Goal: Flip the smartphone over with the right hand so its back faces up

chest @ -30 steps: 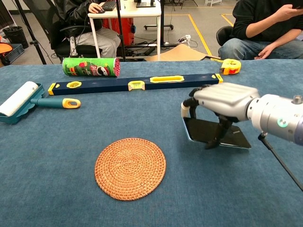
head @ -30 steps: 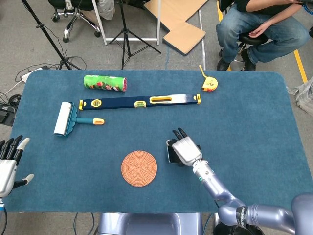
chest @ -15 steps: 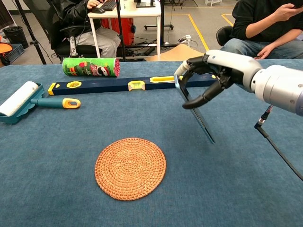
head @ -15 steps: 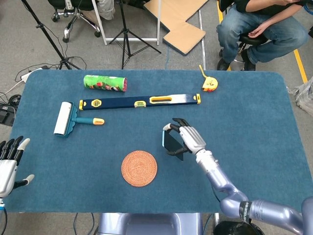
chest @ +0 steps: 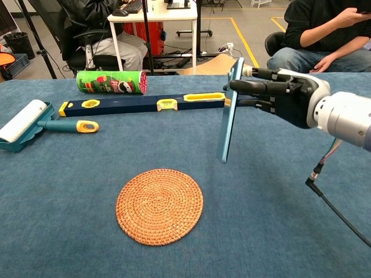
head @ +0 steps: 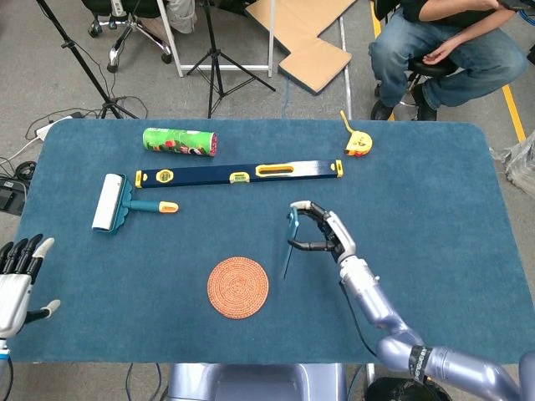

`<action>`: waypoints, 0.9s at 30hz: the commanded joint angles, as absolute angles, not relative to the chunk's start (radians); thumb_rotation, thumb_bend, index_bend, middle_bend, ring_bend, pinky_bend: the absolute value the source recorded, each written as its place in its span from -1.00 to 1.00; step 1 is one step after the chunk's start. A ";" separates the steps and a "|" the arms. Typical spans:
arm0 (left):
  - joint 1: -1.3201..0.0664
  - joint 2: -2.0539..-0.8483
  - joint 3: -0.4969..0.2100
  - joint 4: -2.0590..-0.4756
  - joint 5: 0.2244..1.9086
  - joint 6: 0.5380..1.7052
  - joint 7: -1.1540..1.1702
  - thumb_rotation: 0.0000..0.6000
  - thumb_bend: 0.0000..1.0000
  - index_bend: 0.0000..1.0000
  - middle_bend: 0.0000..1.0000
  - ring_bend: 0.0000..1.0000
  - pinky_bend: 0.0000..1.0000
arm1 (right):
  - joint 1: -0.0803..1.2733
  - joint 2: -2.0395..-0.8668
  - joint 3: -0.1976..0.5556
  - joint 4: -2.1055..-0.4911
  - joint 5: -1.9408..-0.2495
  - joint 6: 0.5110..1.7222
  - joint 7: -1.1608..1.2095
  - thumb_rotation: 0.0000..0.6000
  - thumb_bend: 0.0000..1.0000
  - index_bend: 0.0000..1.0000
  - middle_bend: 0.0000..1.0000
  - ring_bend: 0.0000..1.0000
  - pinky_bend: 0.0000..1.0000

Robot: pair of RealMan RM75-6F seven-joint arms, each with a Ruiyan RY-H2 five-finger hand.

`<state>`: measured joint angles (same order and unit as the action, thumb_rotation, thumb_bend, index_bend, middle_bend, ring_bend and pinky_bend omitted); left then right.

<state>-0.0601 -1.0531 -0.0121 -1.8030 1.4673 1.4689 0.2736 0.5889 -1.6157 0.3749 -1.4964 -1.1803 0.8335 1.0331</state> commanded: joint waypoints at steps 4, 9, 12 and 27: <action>-0.059 -1.057 -0.008 -1.802 1.470 1.469 0.280 1.00 -1.00 -1.00 -1.00 -1.00 -1.00 | 0.528 -1.701 0.378 -1.388 -1.205 0.762 1.346 1.00 -0.20 -0.06 -0.02 -0.80 -0.79; -0.062 -1.058 -0.006 -1.800 1.471 1.463 0.279 1.00 -1.00 -1.00 -1.00 -1.00 -1.00 | 0.522 -1.741 0.355 -1.316 -1.237 0.751 1.405 1.00 -0.16 -0.07 -0.04 -0.82 -0.78; -0.063 -1.058 -0.006 -1.798 1.468 1.459 0.279 1.00 -1.00 -1.00 -1.00 -1.00 -1.00 | 0.517 -1.754 0.340 -1.289 -1.257 0.751 1.427 1.00 -0.14 -0.07 -0.04 -0.83 -0.78; -0.057 -1.069 0.001 -1.787 1.504 1.484 0.270 1.00 -1.00 -1.00 -1.00 -1.00 -1.00 | 0.489 -1.757 0.294 -1.169 -1.349 0.867 1.365 1.00 -0.36 -0.95 -1.00 -1.00 -1.00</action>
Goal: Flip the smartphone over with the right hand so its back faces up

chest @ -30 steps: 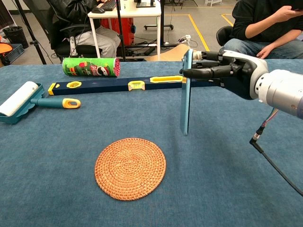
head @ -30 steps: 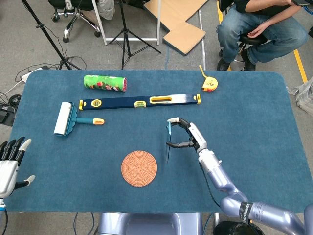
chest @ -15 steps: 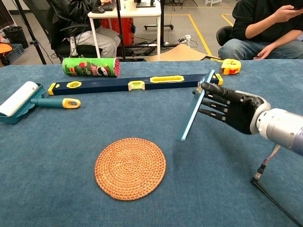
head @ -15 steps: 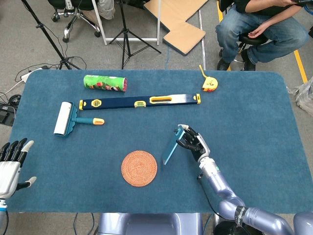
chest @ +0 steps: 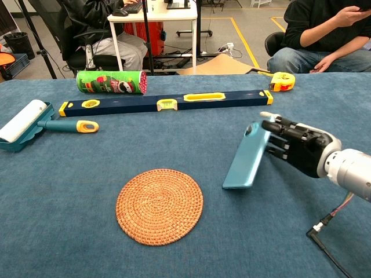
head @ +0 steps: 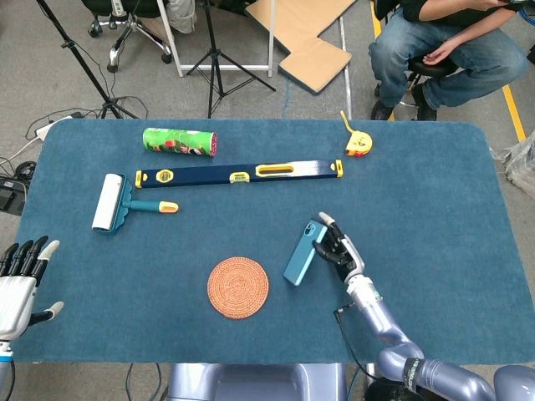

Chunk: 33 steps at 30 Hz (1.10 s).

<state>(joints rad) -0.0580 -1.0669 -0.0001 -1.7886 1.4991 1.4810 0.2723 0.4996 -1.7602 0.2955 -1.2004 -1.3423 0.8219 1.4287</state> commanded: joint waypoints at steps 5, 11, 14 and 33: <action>-0.053 -1.071 0.004 -1.785 1.523 1.497 0.264 1.00 -1.00 -1.00 -1.00 -1.00 -1.00 | 0.489 -1.737 0.314 -1.130 -1.323 0.928 1.167 1.00 -0.52 -0.95 -1.00 -1.00 -1.00; -0.046 -1.075 0.011 -1.783 1.555 1.518 0.262 1.00 -1.00 -1.00 -1.00 -1.00 -1.00 | 0.486 -1.674 0.315 -1.131 -1.356 1.050 0.879 1.00 -0.52 -0.94 -1.00 -1.00 -1.00; -0.045 -1.078 0.014 -1.784 1.560 1.519 0.270 1.00 -1.00 -1.00 -1.00 -1.00 -1.00 | 0.482 -1.616 0.291 -1.170 -1.421 1.114 0.767 1.00 -0.53 -0.93 -1.00 -1.00 -1.00; -0.055 -1.099 -0.027 -1.677 1.599 1.579 0.171 1.00 -1.00 -1.00 -1.00 -1.00 -1.00 | 0.200 -1.121 0.074 -1.716 -1.587 1.470 -0.148 1.00 -1.00 -1.00 -1.00 -1.00 -1.00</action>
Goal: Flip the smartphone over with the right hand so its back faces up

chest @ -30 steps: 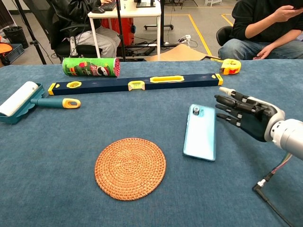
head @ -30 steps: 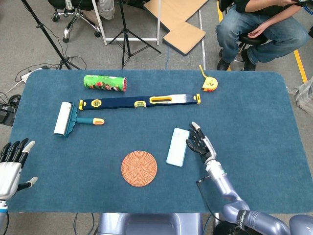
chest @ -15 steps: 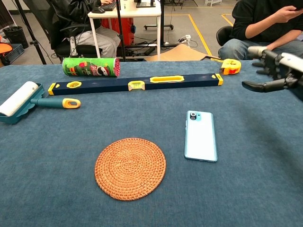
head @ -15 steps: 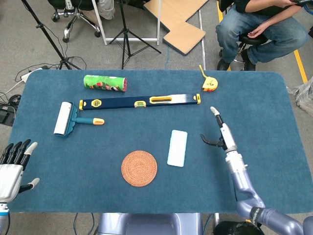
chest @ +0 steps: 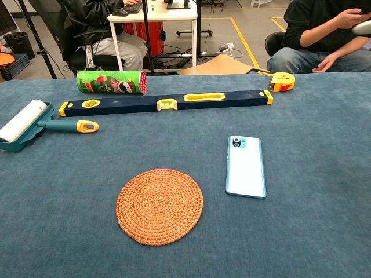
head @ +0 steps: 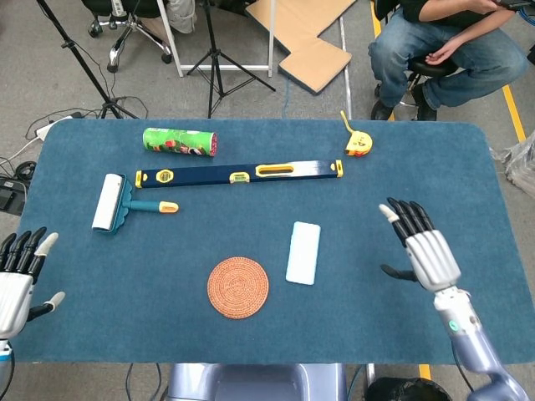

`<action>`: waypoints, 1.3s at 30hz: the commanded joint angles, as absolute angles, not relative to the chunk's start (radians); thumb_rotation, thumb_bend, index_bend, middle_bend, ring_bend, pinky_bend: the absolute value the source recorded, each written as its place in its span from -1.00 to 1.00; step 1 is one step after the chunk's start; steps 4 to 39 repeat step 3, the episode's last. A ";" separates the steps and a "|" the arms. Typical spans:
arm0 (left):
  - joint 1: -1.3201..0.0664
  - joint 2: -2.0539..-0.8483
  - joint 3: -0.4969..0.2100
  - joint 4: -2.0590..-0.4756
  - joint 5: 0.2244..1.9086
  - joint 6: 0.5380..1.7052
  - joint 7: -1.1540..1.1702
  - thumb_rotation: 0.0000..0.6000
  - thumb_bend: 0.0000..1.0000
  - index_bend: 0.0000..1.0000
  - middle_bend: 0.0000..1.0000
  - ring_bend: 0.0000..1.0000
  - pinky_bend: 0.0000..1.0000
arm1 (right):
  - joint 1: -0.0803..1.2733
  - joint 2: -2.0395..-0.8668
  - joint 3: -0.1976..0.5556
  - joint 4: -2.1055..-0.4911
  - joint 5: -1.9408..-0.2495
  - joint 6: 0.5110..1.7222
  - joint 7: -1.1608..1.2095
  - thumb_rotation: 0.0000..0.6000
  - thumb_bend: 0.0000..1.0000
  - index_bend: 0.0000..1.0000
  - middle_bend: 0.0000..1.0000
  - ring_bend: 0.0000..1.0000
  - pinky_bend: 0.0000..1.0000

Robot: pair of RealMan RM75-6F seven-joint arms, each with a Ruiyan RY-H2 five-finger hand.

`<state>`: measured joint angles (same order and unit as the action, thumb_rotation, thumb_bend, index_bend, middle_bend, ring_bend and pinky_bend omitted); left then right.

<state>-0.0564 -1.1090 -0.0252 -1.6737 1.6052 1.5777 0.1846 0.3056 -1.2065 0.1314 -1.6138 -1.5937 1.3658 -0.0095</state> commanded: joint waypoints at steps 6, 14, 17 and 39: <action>-0.051 -1.087 -0.027 -1.682 1.599 1.584 0.152 1.00 -1.00 -1.00 -1.00 -1.00 -1.00 | 0.159 -1.120 0.054 -1.725 -1.602 1.522 -0.190 1.00 -1.00 -1.00 -1.00 -1.00 -1.00; -0.051 -1.087 -0.027 -1.682 1.599 1.584 0.152 1.00 -1.00 -1.00 -1.00 -1.00 -1.00 | 0.159 -1.120 0.054 -1.725 -1.602 1.522 -0.190 1.00 -1.00 -1.00 -1.00 -1.00 -1.00; -0.051 -1.087 -0.027 -1.682 1.599 1.584 0.152 1.00 -1.00 -1.00 -1.00 -1.00 -1.00 | 0.159 -1.120 0.054 -1.725 -1.602 1.522 -0.190 1.00 -1.00 -1.00 -1.00 -1.00 -1.00; -0.051 -1.087 -0.027 -1.682 1.599 1.584 0.152 1.00 -1.00 -1.00 -1.00 -1.00 -1.00 | 0.159 -1.120 0.054 -1.725 -1.602 1.522 -0.190 1.00 -1.00 -1.00 -1.00 -1.00 -1.00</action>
